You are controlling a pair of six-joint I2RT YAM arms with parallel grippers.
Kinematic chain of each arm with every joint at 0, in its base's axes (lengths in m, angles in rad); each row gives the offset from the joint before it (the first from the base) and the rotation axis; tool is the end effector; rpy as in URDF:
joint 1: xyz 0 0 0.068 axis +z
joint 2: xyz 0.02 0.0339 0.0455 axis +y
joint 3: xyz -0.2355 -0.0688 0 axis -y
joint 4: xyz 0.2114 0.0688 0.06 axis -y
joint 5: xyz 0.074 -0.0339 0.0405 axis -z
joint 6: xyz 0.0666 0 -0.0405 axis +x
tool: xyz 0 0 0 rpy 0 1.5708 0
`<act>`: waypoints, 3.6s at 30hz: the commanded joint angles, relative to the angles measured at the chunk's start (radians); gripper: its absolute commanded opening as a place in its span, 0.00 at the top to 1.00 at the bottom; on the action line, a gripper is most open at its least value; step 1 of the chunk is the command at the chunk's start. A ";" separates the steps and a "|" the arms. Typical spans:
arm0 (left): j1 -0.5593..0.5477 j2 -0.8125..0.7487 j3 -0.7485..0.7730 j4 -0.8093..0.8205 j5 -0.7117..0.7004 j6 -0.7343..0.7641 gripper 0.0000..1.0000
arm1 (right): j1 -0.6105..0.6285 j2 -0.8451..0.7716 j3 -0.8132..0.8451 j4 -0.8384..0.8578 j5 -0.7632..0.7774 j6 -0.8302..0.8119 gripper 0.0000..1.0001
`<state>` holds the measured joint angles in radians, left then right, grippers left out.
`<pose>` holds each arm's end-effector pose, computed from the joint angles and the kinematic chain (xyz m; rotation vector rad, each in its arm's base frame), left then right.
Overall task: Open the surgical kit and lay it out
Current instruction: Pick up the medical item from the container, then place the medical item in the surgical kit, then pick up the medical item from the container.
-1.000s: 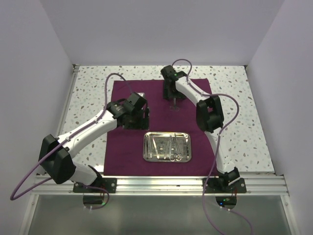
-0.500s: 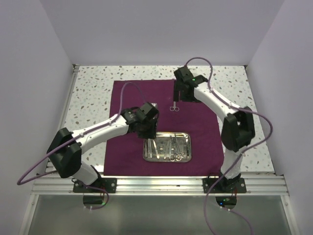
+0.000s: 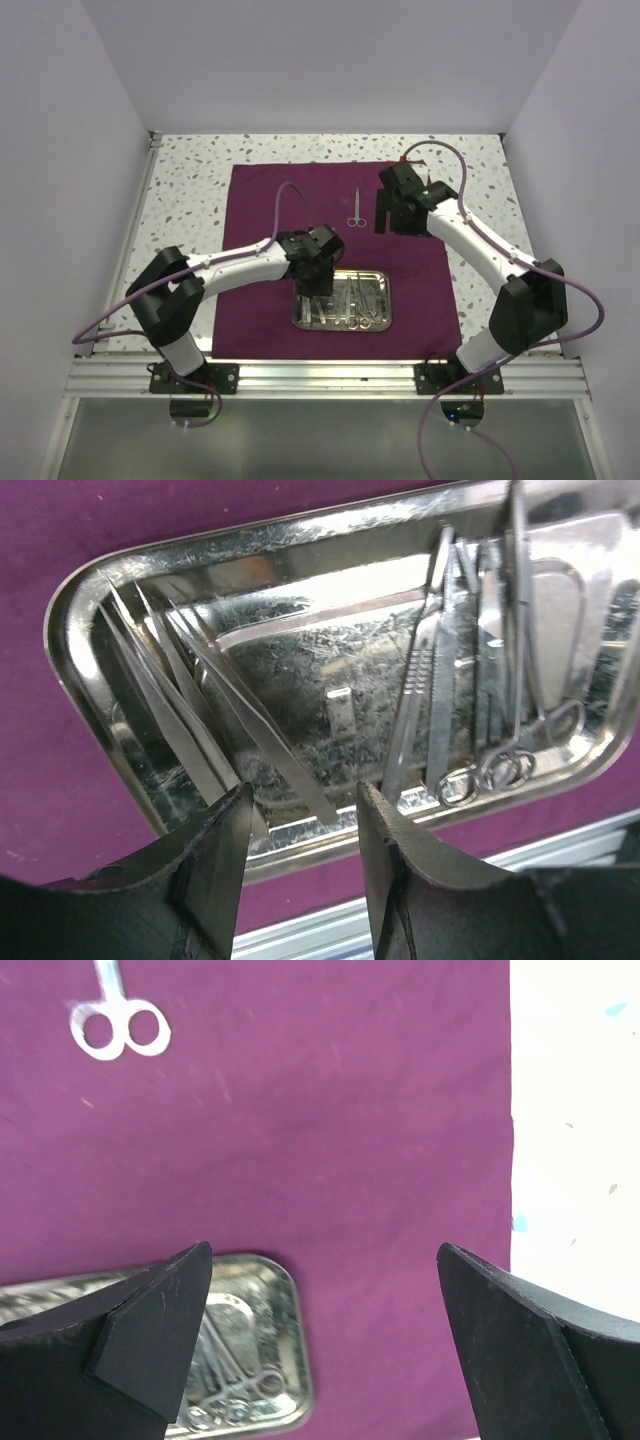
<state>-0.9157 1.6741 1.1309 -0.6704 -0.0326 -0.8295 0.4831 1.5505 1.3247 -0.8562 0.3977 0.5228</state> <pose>0.1878 -0.2409 0.1581 0.1150 2.8624 -0.3661 0.2761 0.1157 0.2406 0.1770 2.5216 -0.1423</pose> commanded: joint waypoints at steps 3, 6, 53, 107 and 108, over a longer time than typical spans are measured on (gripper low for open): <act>-0.014 0.058 0.021 0.034 -0.047 -0.062 0.50 | -0.001 -0.104 -0.041 -0.023 0.006 -0.012 0.02; -0.014 0.084 0.014 0.041 -0.061 -0.072 0.51 | -0.003 -0.116 -0.048 -0.040 0.009 -0.026 0.02; 0.297 0.708 0.985 -0.035 -0.251 0.357 1.00 | -0.005 -0.412 -0.054 -0.267 -0.094 -0.029 0.02; 0.368 -0.054 0.219 -0.066 -0.294 0.329 0.32 | 0.261 0.220 -0.364 0.356 -0.247 0.128 1.00; 0.368 -0.060 0.214 -0.066 -0.294 0.331 0.32 | 0.262 0.220 -0.363 0.355 -0.249 0.128 1.00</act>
<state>-0.5510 1.6569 1.3602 -0.7219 -0.2985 -0.5117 0.7456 1.6829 1.0000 -0.5732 0.1112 0.6373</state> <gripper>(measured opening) 0.687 0.055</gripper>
